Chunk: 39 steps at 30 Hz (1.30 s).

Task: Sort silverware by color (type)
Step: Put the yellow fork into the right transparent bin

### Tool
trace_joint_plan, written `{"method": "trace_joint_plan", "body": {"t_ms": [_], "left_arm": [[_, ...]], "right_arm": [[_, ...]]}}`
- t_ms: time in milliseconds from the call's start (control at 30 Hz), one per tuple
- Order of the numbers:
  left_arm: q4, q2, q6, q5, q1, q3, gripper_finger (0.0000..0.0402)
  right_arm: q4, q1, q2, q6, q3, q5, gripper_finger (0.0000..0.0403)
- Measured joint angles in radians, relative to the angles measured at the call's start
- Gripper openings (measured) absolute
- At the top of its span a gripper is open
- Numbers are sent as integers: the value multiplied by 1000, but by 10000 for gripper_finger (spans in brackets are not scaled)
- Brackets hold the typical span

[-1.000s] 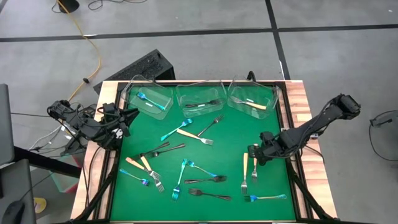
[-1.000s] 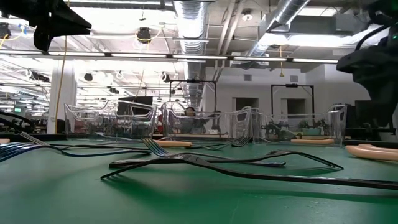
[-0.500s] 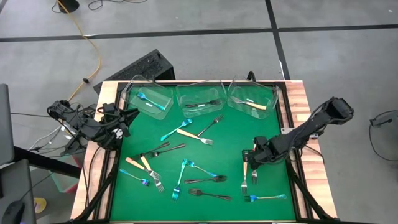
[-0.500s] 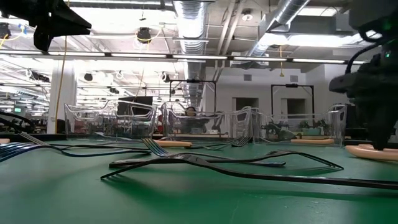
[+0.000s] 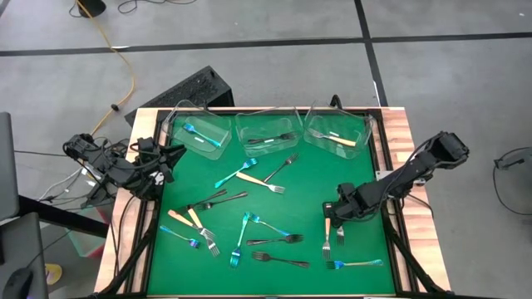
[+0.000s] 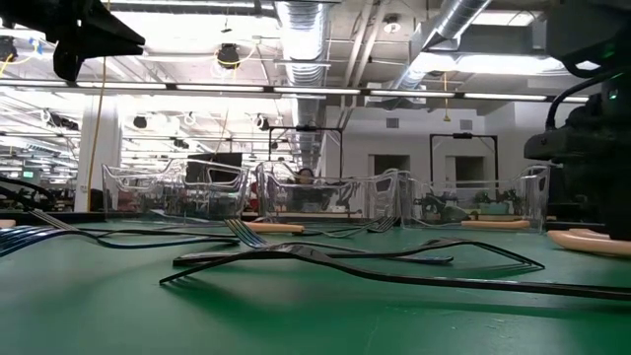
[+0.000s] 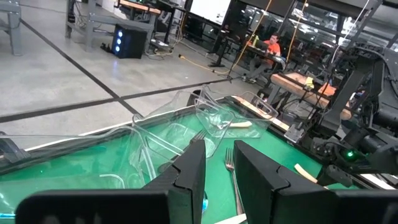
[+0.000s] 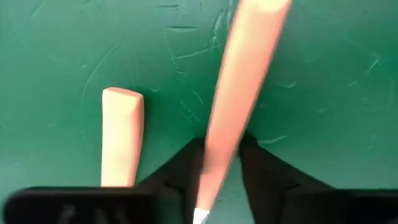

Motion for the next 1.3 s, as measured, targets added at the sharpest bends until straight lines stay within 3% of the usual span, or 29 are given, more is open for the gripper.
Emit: {"method": "trace_joint_plan", "body": {"t_ms": [133, 400, 767, 967, 1300], "left_arm": [[0, 0, 0, 2, 0, 0, 69], [0, 0, 0, 1, 0, 0, 69], [1, 0, 0, -12, 0, 0, 69], [1, 0, 0, -19, 0, 0, 69], [0, 0, 12, -27, 0, 0, 69]], "right_arm": [[1, 0, 0, -17, -1, 0, 72], [3, 1, -14, -50, -2, 15, 72], [-1, -85, -189, -249, -6, 120, 72], [-2, -213, -261, -521, 51, 258, 72], [0, -520, -253, -1169, 235, 424, 72]]}}
